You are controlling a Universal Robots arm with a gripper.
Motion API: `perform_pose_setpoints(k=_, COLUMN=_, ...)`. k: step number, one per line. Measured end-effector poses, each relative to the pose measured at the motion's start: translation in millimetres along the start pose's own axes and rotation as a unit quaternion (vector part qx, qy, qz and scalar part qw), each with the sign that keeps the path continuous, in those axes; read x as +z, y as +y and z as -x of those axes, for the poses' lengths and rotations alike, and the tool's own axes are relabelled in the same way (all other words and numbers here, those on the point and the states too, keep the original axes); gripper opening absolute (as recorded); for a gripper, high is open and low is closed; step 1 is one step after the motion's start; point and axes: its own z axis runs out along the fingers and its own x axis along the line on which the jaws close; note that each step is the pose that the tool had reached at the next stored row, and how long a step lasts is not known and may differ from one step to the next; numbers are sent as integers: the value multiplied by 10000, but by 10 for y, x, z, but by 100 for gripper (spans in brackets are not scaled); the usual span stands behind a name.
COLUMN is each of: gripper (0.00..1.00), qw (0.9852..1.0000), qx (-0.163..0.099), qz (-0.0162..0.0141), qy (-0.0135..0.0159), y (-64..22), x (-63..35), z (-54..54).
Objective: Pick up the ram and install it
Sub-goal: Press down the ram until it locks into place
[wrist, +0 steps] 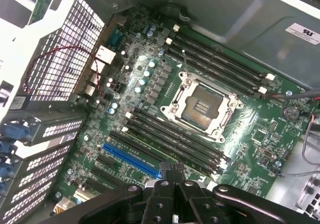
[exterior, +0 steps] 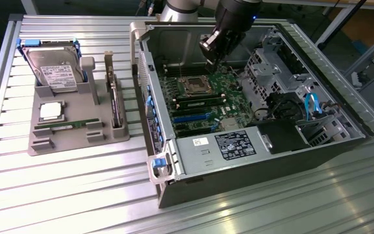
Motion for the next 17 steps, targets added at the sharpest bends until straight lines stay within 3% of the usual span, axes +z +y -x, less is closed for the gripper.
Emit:
perform_pose_setpoints(k=9, gripper=10, qw=9987, qx=517, qz=29, qy=-8, y=0, x=1, z=0)
perform_pose_setpoints(k=17, gripper=10, qw=9958, qx=914, qz=51, qy=-14, y=0, x=1, z=0)
